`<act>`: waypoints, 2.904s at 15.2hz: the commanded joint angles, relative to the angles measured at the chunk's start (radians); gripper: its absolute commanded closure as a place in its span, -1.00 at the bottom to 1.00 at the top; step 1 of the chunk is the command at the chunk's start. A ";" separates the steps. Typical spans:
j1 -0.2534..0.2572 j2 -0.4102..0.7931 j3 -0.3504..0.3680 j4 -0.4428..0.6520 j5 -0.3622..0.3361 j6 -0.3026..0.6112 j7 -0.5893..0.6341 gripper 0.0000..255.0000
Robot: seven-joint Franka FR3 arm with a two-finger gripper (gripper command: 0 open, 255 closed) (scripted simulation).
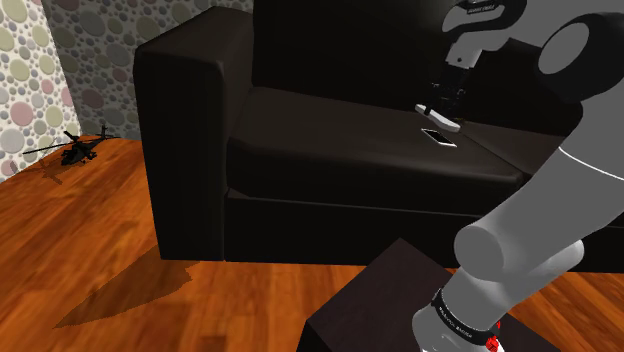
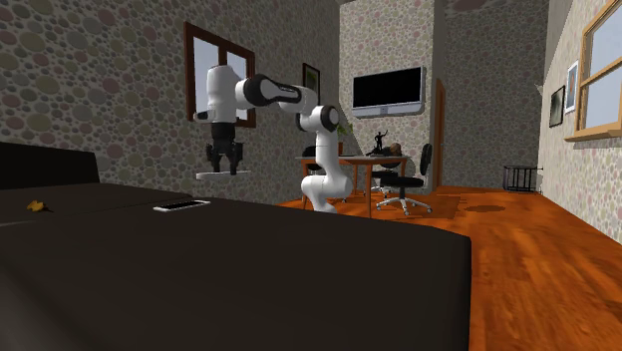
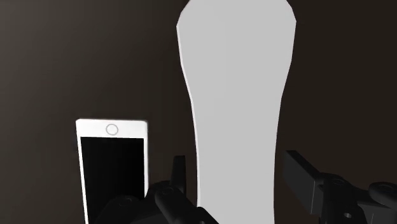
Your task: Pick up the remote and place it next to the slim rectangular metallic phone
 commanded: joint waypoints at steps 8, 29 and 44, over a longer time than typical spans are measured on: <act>-0.104 0.033 -0.116 0.038 0.007 -0.009 -0.223 1.00; -0.231 0.157 -0.228 0.028 0.068 0.104 -0.473 1.00; -0.230 0.159 -0.227 -0.023 0.069 0.156 -0.475 -1.00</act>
